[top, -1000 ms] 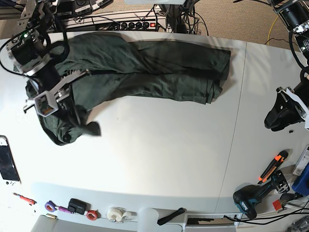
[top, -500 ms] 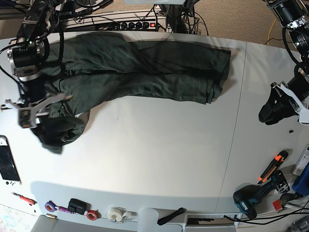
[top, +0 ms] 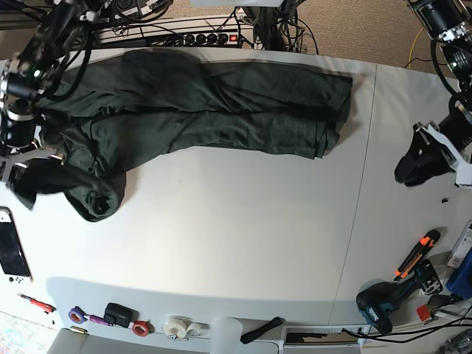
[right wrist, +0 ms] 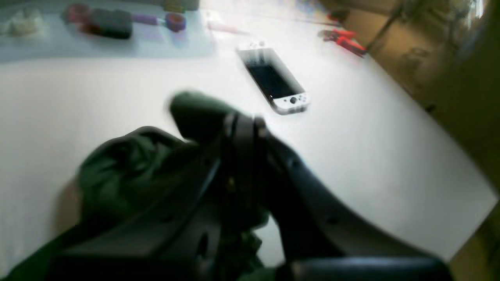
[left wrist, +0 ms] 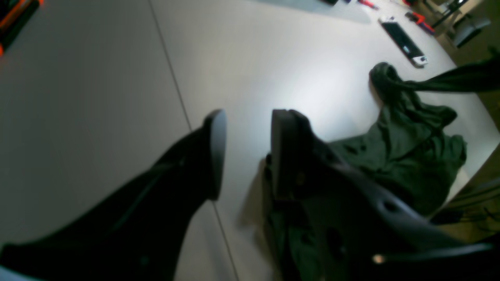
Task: Layout the t-shirt on the table in an organized manner, then fold the t-shirt properly
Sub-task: 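Lift the sleeve end with the right gripper and fold it over the shirt, then open the right gripper and release the sleeve onto the shirt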
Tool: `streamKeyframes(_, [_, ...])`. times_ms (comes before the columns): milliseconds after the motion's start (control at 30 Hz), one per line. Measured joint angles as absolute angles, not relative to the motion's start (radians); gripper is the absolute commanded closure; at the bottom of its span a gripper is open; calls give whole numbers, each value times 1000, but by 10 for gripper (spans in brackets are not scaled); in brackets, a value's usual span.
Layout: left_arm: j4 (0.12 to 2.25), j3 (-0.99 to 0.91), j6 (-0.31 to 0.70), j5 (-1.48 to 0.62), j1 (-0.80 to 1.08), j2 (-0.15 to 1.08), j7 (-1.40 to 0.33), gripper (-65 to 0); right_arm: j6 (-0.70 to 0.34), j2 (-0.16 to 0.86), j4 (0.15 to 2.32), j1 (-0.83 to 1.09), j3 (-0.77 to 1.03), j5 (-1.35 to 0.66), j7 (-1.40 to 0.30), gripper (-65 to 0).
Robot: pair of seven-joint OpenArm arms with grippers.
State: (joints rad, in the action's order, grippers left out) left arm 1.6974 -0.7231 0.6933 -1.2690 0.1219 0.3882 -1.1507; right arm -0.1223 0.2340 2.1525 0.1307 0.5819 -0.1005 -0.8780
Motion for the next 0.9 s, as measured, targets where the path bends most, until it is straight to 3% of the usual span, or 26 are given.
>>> streamKeyframes(100, [1697, -723, 693, -1268, 141, 389, -1151, -208, -168, 292, 2025, 73, 633, -131, -832, 0])
streamKeyframes(300, [1698, -723, 693, -1269, 172, 388, -1150, -208, -154, 501, 1888, -25, 764, -207, -816, 0])
streamKeyframes(500, [1697, -723, 693, -1269, 205, 388, -1150, -207, -179, 569, 1890, -25, 953, -354, -857, 0])
streamKeyframes(667, [1698, -723, 693, -1403, 230, 389, -1183, -197, -334, 570, 1892, -25, 1085, -625, -997, 0])
streamKeyframes(900, [1699, -722, 693, -1451, 246, 389, -1294, -198, -536, 560, 1892, -22, 1106, -973, -1135, 0])
